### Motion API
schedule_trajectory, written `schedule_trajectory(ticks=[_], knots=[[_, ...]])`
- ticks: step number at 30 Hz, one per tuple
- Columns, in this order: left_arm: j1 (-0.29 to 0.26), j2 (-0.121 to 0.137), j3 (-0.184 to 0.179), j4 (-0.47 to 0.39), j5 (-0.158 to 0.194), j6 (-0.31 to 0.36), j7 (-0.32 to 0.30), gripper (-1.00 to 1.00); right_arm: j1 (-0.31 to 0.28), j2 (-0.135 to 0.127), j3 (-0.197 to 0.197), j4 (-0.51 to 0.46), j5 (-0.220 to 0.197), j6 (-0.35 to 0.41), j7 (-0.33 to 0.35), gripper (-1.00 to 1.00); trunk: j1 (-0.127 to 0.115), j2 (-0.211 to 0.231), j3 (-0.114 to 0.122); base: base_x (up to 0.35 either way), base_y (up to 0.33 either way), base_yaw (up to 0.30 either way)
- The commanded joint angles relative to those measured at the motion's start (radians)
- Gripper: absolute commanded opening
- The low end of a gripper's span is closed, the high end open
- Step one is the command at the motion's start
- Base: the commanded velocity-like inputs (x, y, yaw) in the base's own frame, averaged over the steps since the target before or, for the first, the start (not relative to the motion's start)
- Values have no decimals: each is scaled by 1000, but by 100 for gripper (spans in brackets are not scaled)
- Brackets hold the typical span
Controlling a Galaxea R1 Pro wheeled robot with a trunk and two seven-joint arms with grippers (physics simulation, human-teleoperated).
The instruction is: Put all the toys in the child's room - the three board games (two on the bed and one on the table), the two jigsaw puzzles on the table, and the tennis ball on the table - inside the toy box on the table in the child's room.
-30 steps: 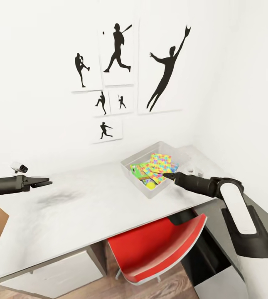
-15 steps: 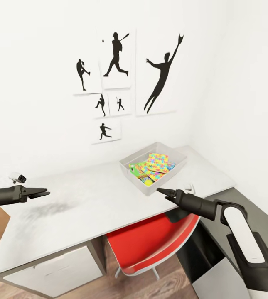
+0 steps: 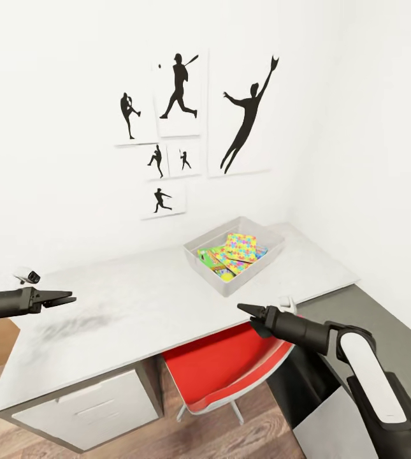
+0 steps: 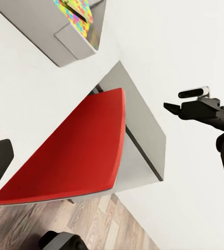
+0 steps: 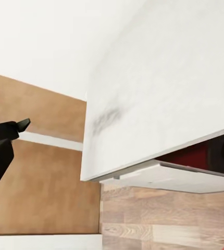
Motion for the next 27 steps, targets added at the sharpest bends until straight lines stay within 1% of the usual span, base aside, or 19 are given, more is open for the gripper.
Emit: schedule_trajectory(ticks=[1, 3, 8, 11, 16, 24, 27], knots=[[-1, 1, -4, 1, 3, 11, -3, 100, -1, 1, 3, 0, 8, 2, 7, 100, 1, -2, -2, -5, 0, 0], [-1, 1, -5, 1, 3, 11, -3, 100, 1, 3, 12, 0, 9, 2, 6, 100, 1, -2, -2, -3, 0, 0], [-1, 1, -6, 1, 3, 11, -3, 100, 3, 5, 18, 1, 9, 2, 4, 100, 1, -2, -2, -2, 0, 0], [-1, 1, -5, 1, 3, 11, -3, 100, 10, 5, 16, 1, 10, 2, 2, 100, 1, -2, -2, -83, 2, 0], [-1, 1, -5, 1, 2, 11, -3, 100, 23, 5, 12, 1, 10, 2, 2, 100, 1, -2, -2, -188, 39, 0], [-1, 1, -4, 1, 2, 11, -3, 100, 26, 4, 11, 3, 11, 2, 1, 100, 1, -2, -2, -40, 10, 0], [-1, 1, -4, 1, 0, 11, -3, 100, 26, 0, 11, 5, 11, 2, 3, 100, 1, -2, -2, -154, 110, 0]])
